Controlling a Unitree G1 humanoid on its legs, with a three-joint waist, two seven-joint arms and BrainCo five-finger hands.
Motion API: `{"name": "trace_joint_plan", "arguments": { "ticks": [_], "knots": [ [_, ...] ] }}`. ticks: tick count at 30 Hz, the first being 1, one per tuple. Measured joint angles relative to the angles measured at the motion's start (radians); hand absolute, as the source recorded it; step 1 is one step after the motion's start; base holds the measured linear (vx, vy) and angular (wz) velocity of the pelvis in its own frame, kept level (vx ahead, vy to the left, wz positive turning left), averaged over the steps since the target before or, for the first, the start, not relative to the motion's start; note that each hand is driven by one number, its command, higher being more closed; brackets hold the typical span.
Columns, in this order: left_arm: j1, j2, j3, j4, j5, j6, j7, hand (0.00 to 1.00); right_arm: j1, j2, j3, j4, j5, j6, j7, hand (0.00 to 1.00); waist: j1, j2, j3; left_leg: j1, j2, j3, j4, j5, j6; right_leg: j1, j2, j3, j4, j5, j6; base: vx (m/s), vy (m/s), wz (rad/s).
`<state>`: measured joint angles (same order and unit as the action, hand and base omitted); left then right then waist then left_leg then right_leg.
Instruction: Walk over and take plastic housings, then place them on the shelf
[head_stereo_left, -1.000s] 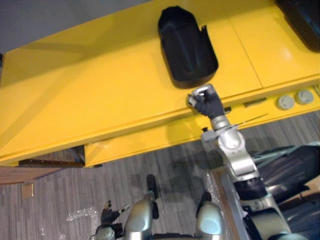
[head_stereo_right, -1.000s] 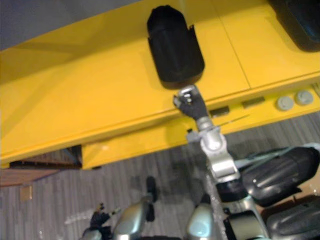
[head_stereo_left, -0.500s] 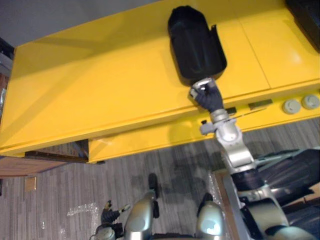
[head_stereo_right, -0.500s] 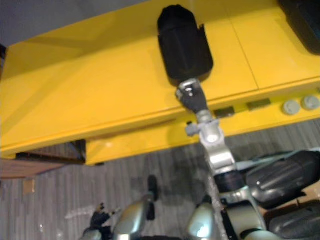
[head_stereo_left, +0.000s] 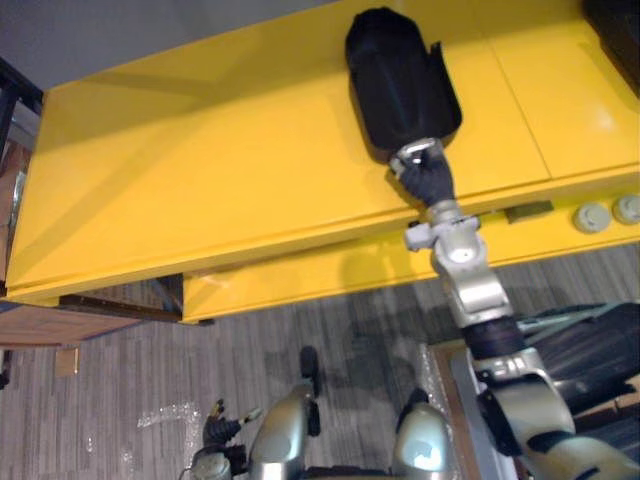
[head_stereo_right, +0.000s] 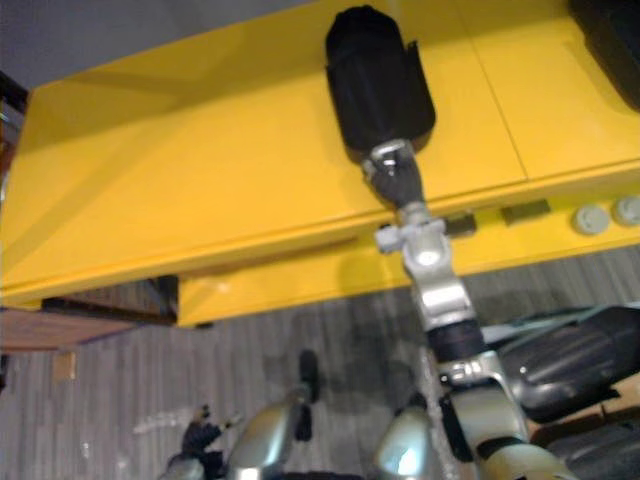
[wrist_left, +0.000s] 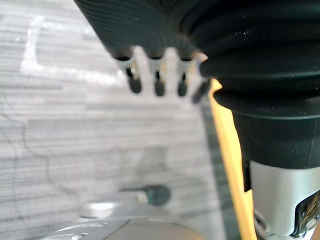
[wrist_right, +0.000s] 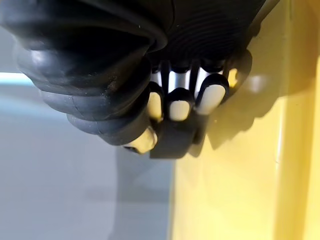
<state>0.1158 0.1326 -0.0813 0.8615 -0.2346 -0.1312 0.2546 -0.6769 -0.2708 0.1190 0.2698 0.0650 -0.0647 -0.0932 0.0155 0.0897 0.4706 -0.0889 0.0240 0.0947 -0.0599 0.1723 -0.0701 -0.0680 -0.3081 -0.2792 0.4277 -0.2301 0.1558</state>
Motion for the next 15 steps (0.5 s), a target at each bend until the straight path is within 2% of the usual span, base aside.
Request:
{"name": "trace_joint_plan", "arguments": {
  "ticks": [15],
  "knots": [
    [0.000,-0.001,-0.010,-0.018,0.001,0.001,-0.002,0.00,-0.041,-0.006,-0.002,0.053,-0.002,-0.014,-0.020,1.00,0.000,0.013,0.001,0.001,-0.002,0.000,0.000,0.002,0.001,0.001,-0.003,0.000,-0.003,0.001,0.002,0.00,0.000,0.00]
  ]
}}
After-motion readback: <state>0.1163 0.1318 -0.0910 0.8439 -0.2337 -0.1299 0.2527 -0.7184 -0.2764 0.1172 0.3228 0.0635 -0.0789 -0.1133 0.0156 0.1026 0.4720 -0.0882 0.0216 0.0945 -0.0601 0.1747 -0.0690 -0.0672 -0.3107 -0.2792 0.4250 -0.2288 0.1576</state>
